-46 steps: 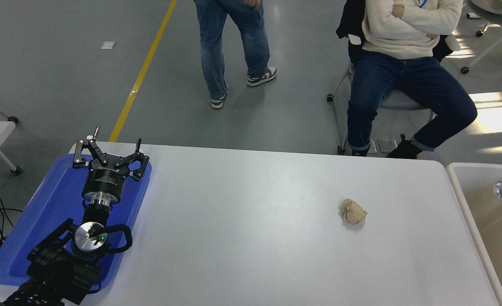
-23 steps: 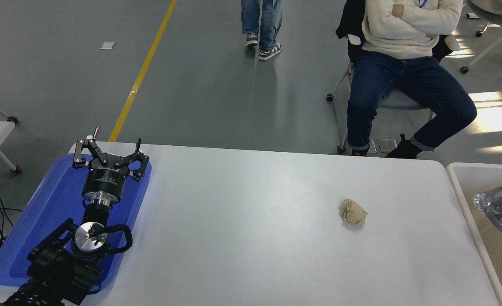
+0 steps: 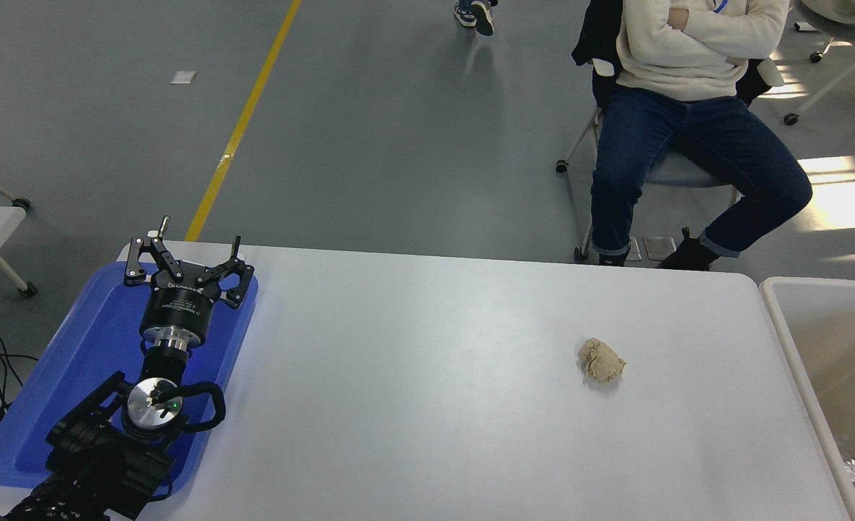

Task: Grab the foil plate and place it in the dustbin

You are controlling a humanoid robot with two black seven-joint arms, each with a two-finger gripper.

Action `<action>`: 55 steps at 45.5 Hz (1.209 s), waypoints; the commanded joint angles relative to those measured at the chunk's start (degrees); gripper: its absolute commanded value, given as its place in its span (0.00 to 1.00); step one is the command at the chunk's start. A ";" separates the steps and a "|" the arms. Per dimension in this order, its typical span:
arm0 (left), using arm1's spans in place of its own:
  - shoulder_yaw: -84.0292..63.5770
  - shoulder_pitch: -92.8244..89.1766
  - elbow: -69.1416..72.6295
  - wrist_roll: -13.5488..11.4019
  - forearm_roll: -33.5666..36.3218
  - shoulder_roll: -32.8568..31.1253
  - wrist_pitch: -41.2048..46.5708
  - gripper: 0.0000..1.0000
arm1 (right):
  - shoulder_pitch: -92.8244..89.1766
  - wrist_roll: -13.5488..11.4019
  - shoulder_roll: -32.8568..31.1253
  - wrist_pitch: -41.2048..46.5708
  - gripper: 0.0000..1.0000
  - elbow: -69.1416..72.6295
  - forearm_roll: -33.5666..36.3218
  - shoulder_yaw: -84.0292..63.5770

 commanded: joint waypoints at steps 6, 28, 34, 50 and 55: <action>0.00 0.00 -0.08 -0.01 -0.01 0.00 0.00 1.00 | 11.48 0.73 -0.33 0.68 1.00 8.43 1.07 -0.47; 0.00 -0.09 -0.08 0.08 0.08 0.00 0.00 1.00 | 46.37 -1.03 -9.12 2.08 1.00 56.32 -7.36 -11.01; 0.09 -0.09 -0.08 0.08 0.08 0.00 0.00 1.00 | 55.77 -0.86 -9.65 4.63 1.00 68.54 -6.93 -13.91; 0.09 -0.09 -0.08 0.26 0.08 0.00 0.00 1.00 | 72.04 -0.24 -7.10 13.06 1.00 85.78 0.18 -17.35; 0.00 -0.09 -0.08 0.26 0.08 0.00 -0.09 1.00 | 76.43 -0.07 -3.94 16.40 1.00 89.47 6.95 -16.64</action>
